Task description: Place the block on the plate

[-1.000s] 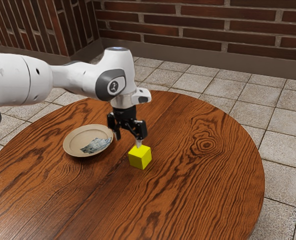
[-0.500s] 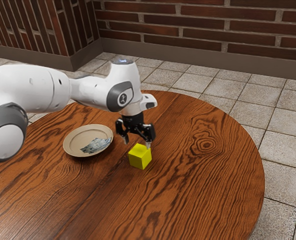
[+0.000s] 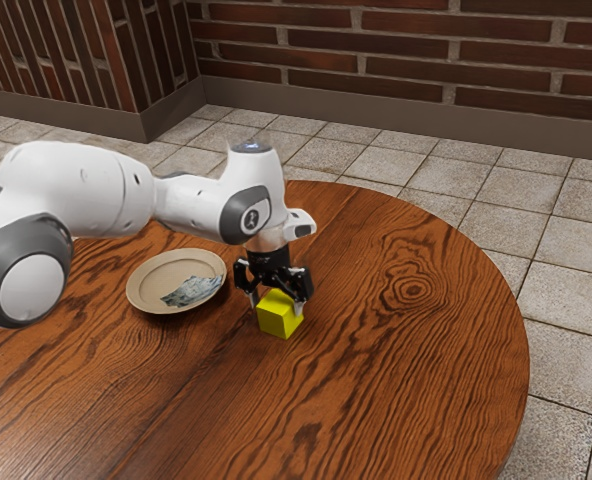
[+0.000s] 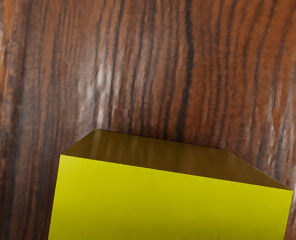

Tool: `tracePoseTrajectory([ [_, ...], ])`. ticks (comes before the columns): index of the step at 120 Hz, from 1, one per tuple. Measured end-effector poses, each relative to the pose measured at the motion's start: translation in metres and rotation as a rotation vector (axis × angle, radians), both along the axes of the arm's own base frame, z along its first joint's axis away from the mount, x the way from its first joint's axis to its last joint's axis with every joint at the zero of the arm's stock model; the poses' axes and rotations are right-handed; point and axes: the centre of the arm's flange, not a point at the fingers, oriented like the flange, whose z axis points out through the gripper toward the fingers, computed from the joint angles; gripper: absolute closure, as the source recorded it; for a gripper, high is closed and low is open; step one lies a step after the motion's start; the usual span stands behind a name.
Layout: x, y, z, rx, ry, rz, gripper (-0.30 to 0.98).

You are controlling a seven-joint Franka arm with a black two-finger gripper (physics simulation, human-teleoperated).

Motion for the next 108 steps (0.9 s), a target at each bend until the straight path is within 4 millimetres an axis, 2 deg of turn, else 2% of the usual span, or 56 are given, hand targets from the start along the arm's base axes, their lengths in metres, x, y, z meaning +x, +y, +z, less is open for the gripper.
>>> tracePoseTrajectory([
  [31, 0.000, 0.000, -0.004, 0.001, 0.004, 0.012, 0.00],
  [60, 0.000, 0.000, -0.004, 0.009, 0.004, 0.009, 0.21],
  [81, 0.000, 0.000, -0.002, 0.014, 0.003, 0.009, 0.28],
  [97, 0.000, 0.000, 0.010, 0.015, -0.009, 0.011, 0.31],
  [108, 0.001, 0.004, 0.046, 0.031, -0.058, 0.004, 0.32],
])
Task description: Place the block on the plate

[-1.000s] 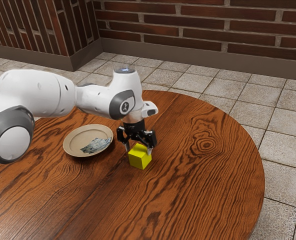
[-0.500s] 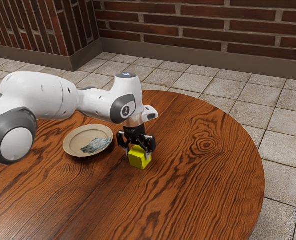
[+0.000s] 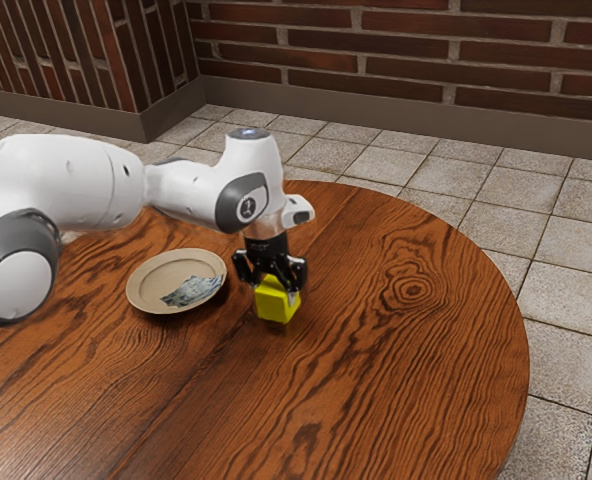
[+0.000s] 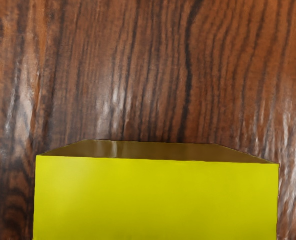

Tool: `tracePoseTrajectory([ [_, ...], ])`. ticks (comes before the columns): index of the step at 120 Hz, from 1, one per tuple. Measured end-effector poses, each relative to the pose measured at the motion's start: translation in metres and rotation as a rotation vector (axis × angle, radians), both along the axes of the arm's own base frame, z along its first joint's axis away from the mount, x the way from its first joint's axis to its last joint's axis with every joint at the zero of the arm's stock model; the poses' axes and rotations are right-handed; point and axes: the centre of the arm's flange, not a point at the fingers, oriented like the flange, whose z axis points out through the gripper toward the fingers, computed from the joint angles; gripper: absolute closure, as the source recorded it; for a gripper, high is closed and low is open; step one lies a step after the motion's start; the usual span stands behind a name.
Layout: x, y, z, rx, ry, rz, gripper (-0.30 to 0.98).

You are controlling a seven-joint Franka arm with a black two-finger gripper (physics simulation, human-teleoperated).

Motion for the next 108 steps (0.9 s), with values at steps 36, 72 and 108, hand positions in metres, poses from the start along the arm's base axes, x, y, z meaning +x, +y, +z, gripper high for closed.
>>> tracePoseTrajectory([
  [36, -0.033, 0.090, 0.092, 0.078, -0.051, 0.093, 0.30],
  [72, -0.042, 0.182, 0.062, 0.091, 0.010, 0.210, 0.31],
  [108, -0.028, 0.195, 0.033, 0.061, -0.006, 0.206, 0.18],
])
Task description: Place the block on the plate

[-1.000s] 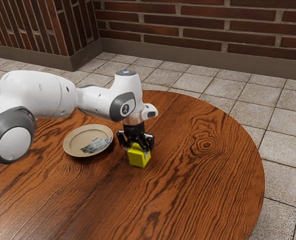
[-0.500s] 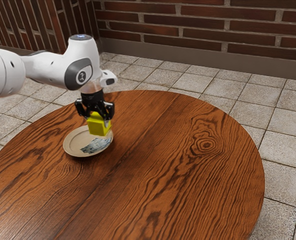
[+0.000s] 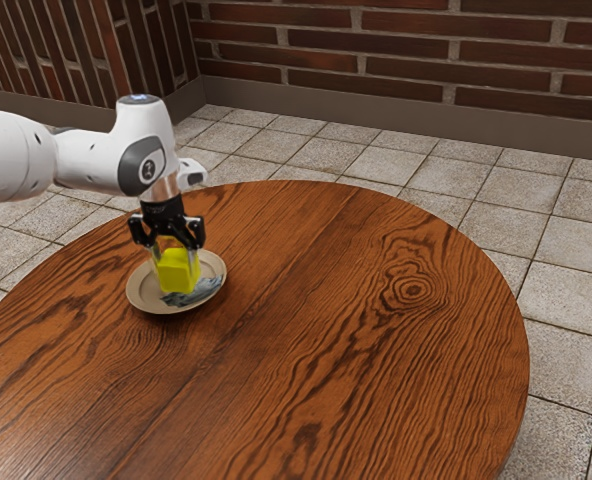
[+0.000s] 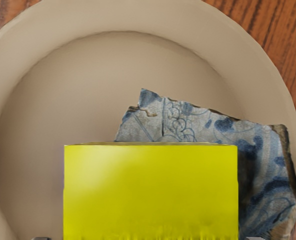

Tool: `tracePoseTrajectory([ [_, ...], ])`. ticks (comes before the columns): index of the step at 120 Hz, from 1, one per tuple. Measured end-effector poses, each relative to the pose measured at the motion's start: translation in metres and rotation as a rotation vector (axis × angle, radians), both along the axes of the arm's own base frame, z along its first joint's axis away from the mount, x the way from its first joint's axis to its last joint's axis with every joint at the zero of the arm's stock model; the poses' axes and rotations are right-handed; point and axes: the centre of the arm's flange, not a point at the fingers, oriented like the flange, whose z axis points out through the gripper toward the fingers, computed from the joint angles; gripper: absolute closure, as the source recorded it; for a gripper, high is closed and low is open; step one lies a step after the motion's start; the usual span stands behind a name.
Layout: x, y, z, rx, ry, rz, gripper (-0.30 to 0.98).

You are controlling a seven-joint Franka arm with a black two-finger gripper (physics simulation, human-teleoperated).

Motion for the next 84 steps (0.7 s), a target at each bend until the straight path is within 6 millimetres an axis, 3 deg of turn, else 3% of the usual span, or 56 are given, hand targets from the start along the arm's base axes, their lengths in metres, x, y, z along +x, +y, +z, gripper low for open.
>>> tracePoseTrajectory([
  [16, -0.001, 0.000, 0.012, -0.009, -0.025, -0.006, 0.10],
  [29, -0.003, -0.004, 0.035, -0.012, -0.058, -0.017, 0.06],
  [45, -0.012, -0.039, 0.093, -0.003, -0.118, -0.084, 0.03],
  [60, -0.035, -0.074, 0.153, 0.026, -0.150, -0.163, 0.02],
  [73, -0.059, -0.090, 0.183, 0.029, -0.151, -0.198, 0.01],
  [84, -0.076, -0.097, 0.193, 0.027, -0.135, -0.215, 0.01],
])
